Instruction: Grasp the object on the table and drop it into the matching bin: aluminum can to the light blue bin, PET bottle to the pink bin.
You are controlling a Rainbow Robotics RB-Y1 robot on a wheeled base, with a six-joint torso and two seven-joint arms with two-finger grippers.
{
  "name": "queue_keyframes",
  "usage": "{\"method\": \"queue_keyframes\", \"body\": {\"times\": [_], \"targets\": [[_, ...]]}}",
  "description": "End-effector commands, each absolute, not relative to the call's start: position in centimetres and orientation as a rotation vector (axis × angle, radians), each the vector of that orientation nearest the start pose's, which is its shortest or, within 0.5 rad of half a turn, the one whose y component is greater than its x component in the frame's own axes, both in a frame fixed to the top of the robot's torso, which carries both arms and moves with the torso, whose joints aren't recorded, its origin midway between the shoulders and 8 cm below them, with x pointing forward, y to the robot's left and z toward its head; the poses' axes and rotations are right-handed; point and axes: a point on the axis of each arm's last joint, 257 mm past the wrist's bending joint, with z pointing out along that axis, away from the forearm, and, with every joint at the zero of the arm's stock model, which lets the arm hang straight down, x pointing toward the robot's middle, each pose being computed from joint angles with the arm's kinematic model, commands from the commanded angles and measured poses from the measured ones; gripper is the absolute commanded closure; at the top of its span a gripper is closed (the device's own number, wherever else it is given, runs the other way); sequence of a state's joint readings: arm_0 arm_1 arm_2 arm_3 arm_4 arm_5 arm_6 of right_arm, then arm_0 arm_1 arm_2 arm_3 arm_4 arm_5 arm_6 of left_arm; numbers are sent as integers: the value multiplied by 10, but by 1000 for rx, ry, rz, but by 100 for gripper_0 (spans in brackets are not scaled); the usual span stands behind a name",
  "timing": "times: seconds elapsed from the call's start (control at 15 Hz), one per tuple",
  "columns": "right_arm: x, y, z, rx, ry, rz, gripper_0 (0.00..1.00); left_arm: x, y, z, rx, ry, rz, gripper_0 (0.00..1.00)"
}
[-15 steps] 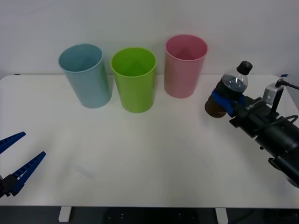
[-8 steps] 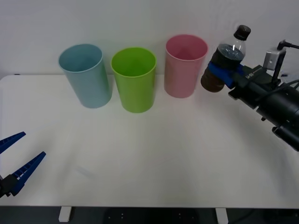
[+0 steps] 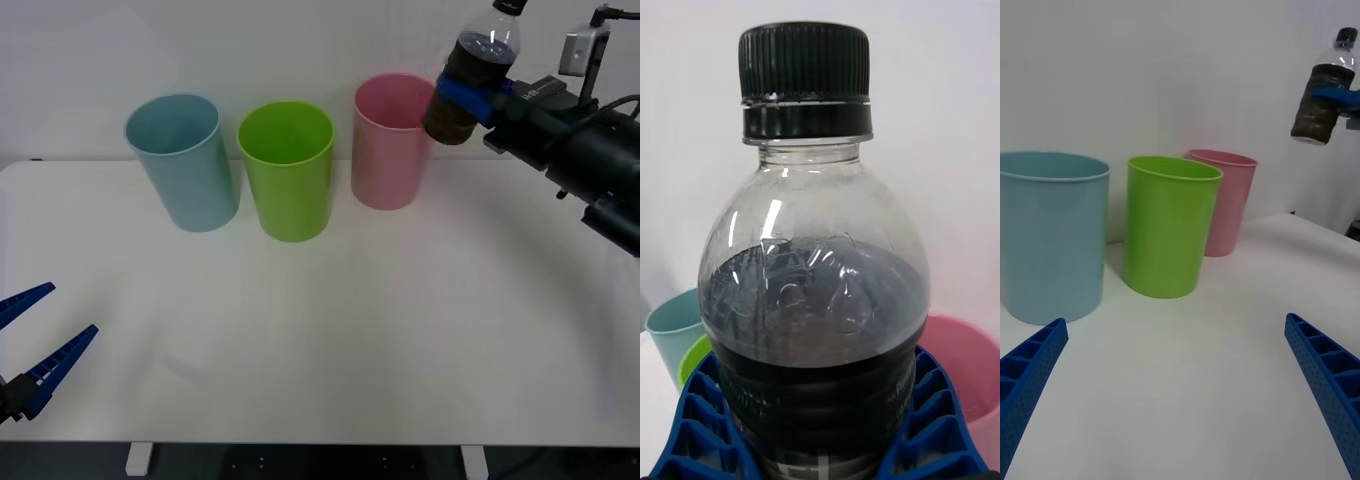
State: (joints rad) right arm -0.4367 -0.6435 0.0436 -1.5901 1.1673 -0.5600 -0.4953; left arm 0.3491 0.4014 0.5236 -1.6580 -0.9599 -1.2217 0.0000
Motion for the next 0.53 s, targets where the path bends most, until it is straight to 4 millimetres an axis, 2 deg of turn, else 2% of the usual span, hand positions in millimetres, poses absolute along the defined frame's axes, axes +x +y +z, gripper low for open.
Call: {"method": "queue_keyframes", "body": {"times": [0.07,0.53], "targets": [[595,-166,28,-495,1340,636,100,342,330,-169,465,1441,-567,0],[660,-155,35,-453,1388,579,100,342,330,-169,465,1441,-567,0]]}}
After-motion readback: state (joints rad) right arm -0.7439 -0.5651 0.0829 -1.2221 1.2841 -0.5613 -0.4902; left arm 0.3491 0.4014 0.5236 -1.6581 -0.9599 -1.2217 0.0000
